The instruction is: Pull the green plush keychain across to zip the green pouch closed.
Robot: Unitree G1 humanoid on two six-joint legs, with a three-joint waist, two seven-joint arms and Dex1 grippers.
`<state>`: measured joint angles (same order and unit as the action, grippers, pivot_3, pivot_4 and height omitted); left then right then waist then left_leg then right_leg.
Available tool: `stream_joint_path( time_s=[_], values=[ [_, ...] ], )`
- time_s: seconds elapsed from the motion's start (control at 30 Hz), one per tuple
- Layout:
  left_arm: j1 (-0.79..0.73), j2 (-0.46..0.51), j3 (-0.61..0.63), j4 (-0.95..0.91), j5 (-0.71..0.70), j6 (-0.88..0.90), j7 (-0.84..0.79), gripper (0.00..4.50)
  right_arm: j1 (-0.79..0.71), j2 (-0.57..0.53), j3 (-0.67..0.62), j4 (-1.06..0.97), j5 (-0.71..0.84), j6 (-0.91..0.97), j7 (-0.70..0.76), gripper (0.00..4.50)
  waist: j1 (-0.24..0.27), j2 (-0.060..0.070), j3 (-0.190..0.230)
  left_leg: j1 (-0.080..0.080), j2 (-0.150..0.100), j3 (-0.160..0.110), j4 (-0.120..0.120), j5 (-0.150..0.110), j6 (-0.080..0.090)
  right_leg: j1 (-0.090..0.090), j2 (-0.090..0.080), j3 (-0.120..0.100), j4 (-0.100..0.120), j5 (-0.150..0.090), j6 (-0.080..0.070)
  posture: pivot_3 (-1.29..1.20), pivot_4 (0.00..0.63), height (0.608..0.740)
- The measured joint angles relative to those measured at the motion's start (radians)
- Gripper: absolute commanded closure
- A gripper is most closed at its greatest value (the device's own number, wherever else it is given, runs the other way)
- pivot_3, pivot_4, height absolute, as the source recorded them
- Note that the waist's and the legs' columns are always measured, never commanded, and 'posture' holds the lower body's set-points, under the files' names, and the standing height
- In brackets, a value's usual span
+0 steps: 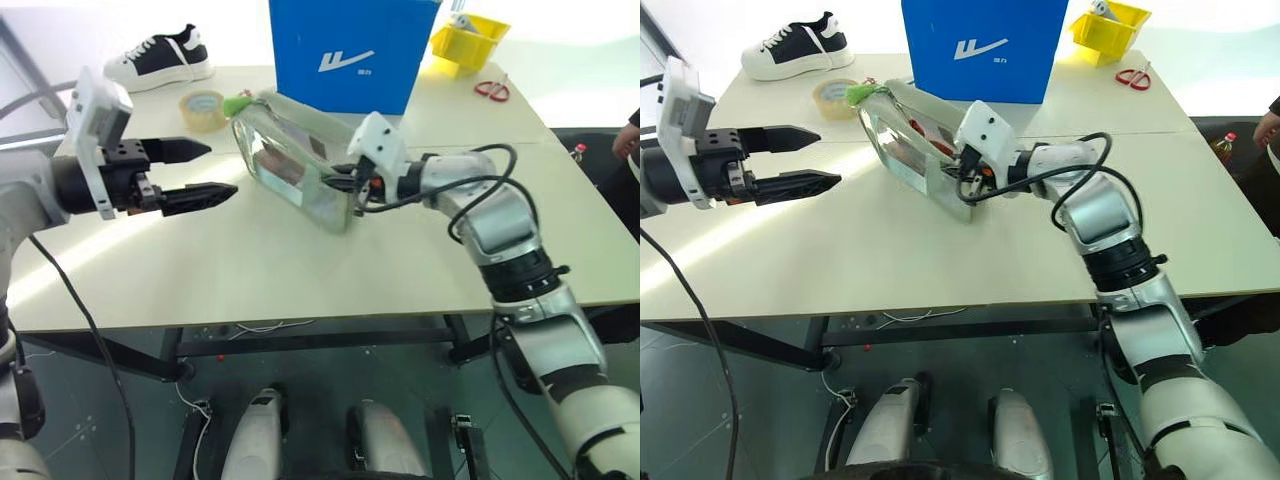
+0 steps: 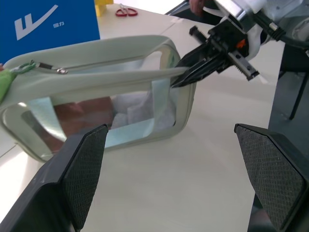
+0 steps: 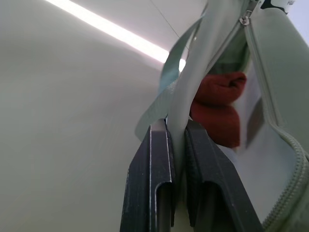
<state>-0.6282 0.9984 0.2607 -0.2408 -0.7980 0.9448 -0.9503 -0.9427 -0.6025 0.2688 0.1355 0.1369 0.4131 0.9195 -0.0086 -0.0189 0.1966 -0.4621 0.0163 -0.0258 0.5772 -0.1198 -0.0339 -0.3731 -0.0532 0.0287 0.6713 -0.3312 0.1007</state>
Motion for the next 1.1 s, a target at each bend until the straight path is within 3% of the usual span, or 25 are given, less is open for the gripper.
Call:
stream_joint_path(
  time_s=[0.13,0.3,0.43,0.5,0.7,0.83,1.1],
  values=[
    [0.007,0.0,0.002,0.002,0.0,-0.005,-0.001,0.0,-0.011,-0.112,-0.023,0.163,-0.049,-0.168,0.074,4.44,-0.007,0.0,0.0,0.0,0.0,0.002,0.0,0.0,0.0,0.001,-0.002,0.0,-0.002,0.0,0.0,0.0,0.15,0.74],
    [-0.008,-0.01,-0.01,0.013,0.003,-0.027,-0.002,0.0,-0.05,-0.116,-0.028,0.324,-0.077,-0.328,0.136,4.44,-0.012,0.0,0.0,0.001,0.0,0.001,-0.001,0.0,0.0,0.0,0.001,0.0,-0.001,0.0,0.0,0.0,0.15,0.74],
    [-0.013,-0.015,-0.015,0.026,0.004,-0.034,-0.002,0.0,-0.061,-0.115,-0.033,0.368,-0.085,-0.356,0.174,2.96,-0.01,0.0,0.0,0.001,0.0,0.0,0.0,0.0,0.0,0.0,0.002,0.0,0.0,0.0,0.0,0.0,0.15,0.74],
    [-0.013,-0.015,-0.015,0.026,0.004,-0.034,-0.002,0.0,-0.062,-0.105,-0.041,0.366,-0.079,-0.326,0.192,1.93,-0.01,0.0,0.0,0.001,0.0,0.0,0.0,0.0,0.0,0.001,0.002,0.0,0.0,0.0,0.0,0.0,0.15,0.74],
    [-0.01,-0.015,-0.013,0.021,0.002,-0.034,0.001,0.0,-0.184,-0.056,-0.089,0.347,-0.03,-0.179,0.202,1.93,-0.013,0.002,0.001,0.001,0.001,0.0,-0.001,0.0,0.0,-0.001,0.002,0.001,0.001,0.0,0.0,0.0,0.15,0.74],
    [-0.01,-0.015,-0.013,0.02,0.002,-0.034,0.009,0.0,-0.27,0.017,-0.085,0.38,-0.057,-0.186,0.15,1.93,-0.012,0.001,0.001,0.001,0.001,0.0,-0.001,0.0,-0.001,-0.001,0.003,0.0,0.001,0.0,-0.001,0.0,0.15,0.74],
    [-0.005,-0.015,-0.008,-0.002,0.0,-0.031,0.023,0.0,-0.276,0.117,-0.003,0.519,-0.166,-0.261,0.111,1.93,-0.008,0.001,0.001,0.0,0.0,0.0,-0.001,0.001,-0.001,-0.001,0.002,0.0,0.001,0.001,-0.001,0.0,0.15,0.74]
  ],
)
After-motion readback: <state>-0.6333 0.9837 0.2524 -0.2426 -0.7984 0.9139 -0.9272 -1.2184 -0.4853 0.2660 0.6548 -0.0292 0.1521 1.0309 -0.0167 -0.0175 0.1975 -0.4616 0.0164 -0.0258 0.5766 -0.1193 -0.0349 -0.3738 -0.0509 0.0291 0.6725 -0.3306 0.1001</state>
